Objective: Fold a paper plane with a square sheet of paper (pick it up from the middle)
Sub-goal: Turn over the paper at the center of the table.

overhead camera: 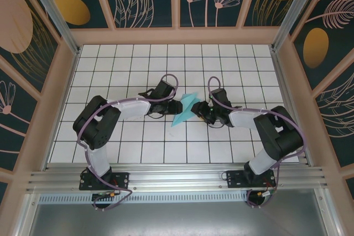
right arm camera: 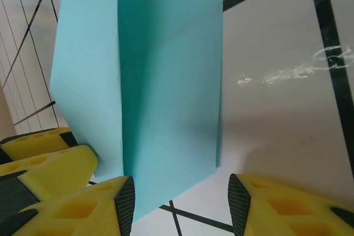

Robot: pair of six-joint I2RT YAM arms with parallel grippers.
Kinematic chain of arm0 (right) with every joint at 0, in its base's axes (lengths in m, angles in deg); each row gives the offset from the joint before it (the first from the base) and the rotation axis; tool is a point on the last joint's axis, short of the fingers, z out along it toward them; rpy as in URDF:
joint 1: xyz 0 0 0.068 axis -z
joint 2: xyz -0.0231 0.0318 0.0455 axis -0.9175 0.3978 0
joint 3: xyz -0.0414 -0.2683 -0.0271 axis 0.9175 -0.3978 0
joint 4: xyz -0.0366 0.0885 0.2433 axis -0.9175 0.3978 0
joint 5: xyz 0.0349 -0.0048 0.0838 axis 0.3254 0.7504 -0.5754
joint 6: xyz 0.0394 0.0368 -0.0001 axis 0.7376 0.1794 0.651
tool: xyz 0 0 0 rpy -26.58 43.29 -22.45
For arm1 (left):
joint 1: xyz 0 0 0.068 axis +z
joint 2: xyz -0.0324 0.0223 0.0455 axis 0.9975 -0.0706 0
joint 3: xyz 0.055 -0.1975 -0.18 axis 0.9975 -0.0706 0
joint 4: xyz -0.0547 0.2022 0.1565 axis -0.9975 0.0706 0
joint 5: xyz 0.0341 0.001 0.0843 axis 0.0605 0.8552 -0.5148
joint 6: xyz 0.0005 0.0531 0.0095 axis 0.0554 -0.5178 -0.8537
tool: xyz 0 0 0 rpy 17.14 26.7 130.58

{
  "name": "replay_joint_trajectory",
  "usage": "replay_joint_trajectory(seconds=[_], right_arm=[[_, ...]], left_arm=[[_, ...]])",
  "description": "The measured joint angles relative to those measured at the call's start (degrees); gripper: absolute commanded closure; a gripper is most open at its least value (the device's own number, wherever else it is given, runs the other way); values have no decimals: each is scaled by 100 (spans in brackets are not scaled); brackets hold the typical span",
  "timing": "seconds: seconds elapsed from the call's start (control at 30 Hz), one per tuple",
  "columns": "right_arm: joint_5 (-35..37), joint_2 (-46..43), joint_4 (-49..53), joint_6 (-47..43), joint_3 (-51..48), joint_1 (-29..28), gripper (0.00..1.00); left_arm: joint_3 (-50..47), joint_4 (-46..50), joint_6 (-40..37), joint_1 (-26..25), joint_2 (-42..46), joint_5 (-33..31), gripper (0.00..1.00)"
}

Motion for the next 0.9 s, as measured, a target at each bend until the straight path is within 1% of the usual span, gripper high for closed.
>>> replay_joint_trajectory(seconds=[0.5,0.9], right_arm=[[-269,352,-337,101,127,2,49],[-415,426,-942,291,129,0,48]], left_arm=[[212,195,-44,-4,-275,-4,62],[212,216,-63,0,-278,-20,68]])
